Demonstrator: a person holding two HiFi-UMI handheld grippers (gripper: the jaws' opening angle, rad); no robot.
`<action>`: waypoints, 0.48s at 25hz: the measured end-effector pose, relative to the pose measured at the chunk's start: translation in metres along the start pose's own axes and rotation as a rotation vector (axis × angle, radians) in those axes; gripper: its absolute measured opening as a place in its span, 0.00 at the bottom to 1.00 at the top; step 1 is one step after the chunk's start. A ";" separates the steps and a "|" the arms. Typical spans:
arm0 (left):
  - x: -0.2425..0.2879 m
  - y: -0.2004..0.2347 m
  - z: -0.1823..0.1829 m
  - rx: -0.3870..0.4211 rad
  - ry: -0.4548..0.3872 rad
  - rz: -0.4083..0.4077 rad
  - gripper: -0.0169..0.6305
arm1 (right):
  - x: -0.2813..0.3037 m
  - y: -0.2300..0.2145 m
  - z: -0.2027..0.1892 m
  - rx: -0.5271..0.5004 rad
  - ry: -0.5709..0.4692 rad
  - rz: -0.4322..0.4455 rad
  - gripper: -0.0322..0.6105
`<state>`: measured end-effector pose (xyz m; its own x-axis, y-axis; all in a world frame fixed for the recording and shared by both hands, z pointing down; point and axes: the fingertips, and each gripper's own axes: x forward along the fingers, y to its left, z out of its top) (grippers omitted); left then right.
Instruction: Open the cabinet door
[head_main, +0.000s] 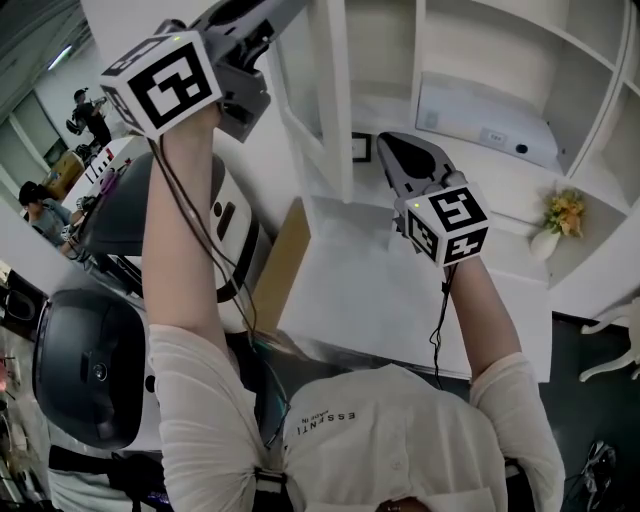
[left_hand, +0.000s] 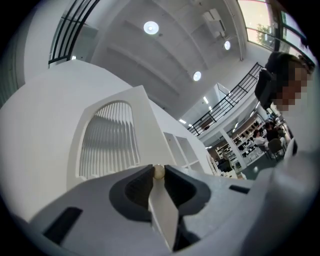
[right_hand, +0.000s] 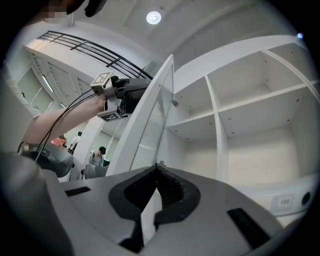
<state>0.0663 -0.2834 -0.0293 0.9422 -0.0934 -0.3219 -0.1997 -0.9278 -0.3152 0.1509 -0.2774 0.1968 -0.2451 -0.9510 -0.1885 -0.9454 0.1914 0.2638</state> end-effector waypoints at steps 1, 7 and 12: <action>-0.016 0.003 0.005 -0.008 -0.006 -0.003 0.14 | 0.007 0.014 0.002 -0.002 -0.007 0.016 0.07; -0.040 0.008 0.012 -0.066 -0.025 -0.027 0.14 | 0.028 0.034 0.005 0.002 -0.070 0.092 0.07; -0.065 0.020 0.014 -0.090 -0.039 -0.053 0.15 | 0.035 0.046 0.021 -0.041 -0.175 0.090 0.07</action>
<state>-0.0026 -0.2910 -0.0275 0.9394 -0.0308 -0.3414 -0.1231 -0.9598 -0.2522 0.0939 -0.2964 0.1826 -0.3649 -0.8733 -0.3227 -0.9093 0.2599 0.3249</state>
